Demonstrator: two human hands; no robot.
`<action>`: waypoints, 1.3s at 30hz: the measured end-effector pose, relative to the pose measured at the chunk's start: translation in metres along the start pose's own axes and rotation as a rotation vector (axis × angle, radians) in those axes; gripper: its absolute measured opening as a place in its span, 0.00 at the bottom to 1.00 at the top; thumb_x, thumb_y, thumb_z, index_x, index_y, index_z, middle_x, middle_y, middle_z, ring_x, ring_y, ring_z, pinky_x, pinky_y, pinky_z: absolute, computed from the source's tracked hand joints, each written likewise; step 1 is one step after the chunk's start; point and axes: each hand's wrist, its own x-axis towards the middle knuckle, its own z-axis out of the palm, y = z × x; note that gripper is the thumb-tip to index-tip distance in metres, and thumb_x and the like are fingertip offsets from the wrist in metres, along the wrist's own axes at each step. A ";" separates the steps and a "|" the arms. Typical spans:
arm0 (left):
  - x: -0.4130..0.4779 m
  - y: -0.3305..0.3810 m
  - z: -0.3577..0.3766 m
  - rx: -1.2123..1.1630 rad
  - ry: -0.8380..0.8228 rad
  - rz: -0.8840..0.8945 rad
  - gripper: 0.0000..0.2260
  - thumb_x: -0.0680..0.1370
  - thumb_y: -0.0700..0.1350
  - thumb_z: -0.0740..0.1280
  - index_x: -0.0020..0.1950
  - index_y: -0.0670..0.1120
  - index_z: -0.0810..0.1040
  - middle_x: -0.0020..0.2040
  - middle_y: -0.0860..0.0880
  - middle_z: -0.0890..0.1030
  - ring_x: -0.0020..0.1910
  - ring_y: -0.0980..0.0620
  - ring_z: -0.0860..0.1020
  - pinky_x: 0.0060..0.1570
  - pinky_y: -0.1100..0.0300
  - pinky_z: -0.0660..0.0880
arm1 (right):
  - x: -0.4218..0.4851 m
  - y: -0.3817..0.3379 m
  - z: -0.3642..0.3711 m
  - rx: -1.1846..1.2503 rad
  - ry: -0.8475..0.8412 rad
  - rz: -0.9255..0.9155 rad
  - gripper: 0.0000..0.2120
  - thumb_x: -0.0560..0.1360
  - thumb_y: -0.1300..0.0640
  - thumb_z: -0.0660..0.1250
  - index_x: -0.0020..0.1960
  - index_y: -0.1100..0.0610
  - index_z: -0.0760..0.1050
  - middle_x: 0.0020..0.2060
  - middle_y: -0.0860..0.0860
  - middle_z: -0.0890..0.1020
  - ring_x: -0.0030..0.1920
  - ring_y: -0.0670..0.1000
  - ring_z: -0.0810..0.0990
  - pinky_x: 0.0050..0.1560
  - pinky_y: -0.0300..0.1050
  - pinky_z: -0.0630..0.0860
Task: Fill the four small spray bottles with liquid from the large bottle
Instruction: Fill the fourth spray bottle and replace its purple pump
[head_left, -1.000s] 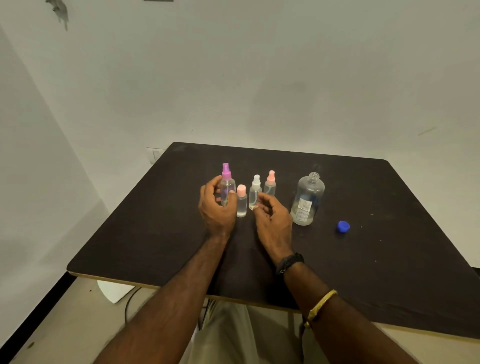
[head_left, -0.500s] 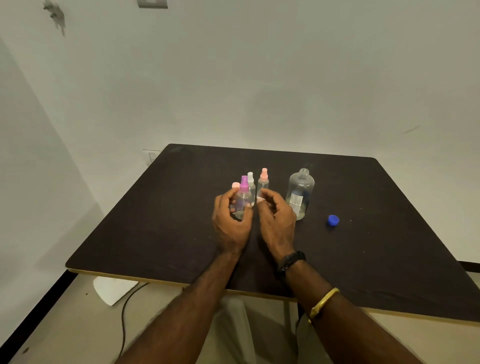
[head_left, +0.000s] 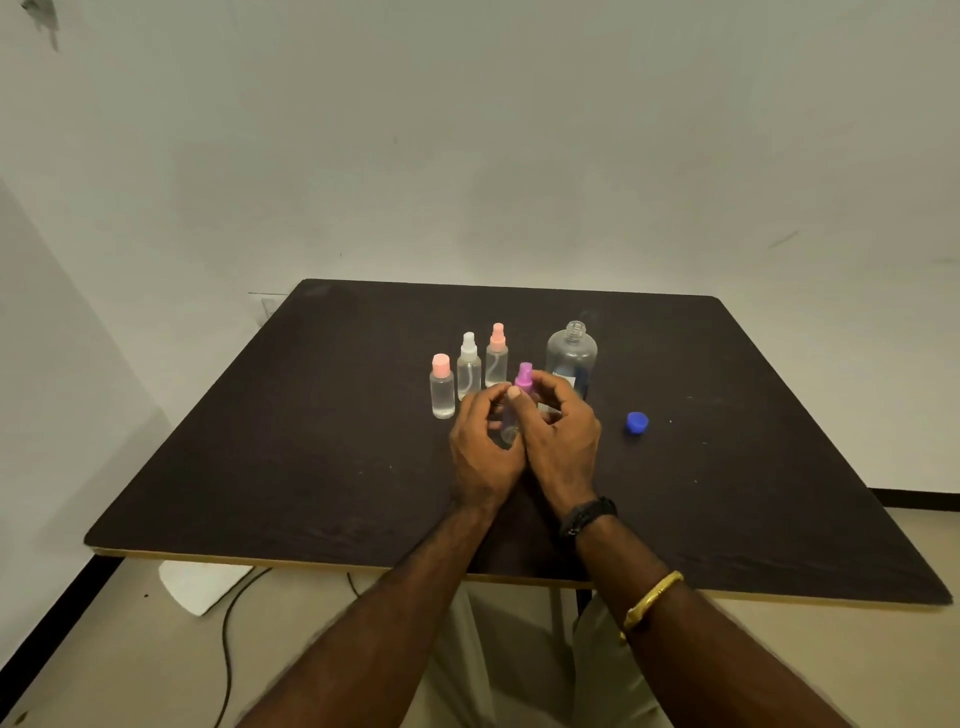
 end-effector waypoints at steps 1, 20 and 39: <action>0.000 0.001 0.001 -0.005 -0.018 0.000 0.19 0.75 0.43 0.75 0.65 0.45 0.77 0.59 0.51 0.79 0.56 0.57 0.81 0.54 0.59 0.82 | 0.001 0.002 -0.001 -0.009 0.010 0.003 0.11 0.76 0.50 0.74 0.57 0.45 0.79 0.51 0.42 0.83 0.52 0.43 0.83 0.52 0.41 0.82; 0.006 -0.004 0.019 0.006 -0.182 -0.099 0.18 0.76 0.38 0.73 0.65 0.47 0.80 0.57 0.53 0.84 0.55 0.61 0.83 0.56 0.64 0.80 | 0.012 0.025 -0.020 -0.121 0.033 0.008 0.11 0.75 0.55 0.75 0.57 0.52 0.81 0.52 0.47 0.84 0.53 0.42 0.82 0.55 0.39 0.81; 0.004 -0.004 0.016 0.027 -0.219 -0.139 0.22 0.76 0.42 0.76 0.69 0.48 0.77 0.62 0.52 0.82 0.57 0.64 0.80 0.58 0.68 0.78 | 0.000 0.025 -0.007 -0.128 0.047 0.009 0.20 0.78 0.56 0.69 0.65 0.40 0.69 0.59 0.49 0.79 0.55 0.44 0.80 0.54 0.38 0.78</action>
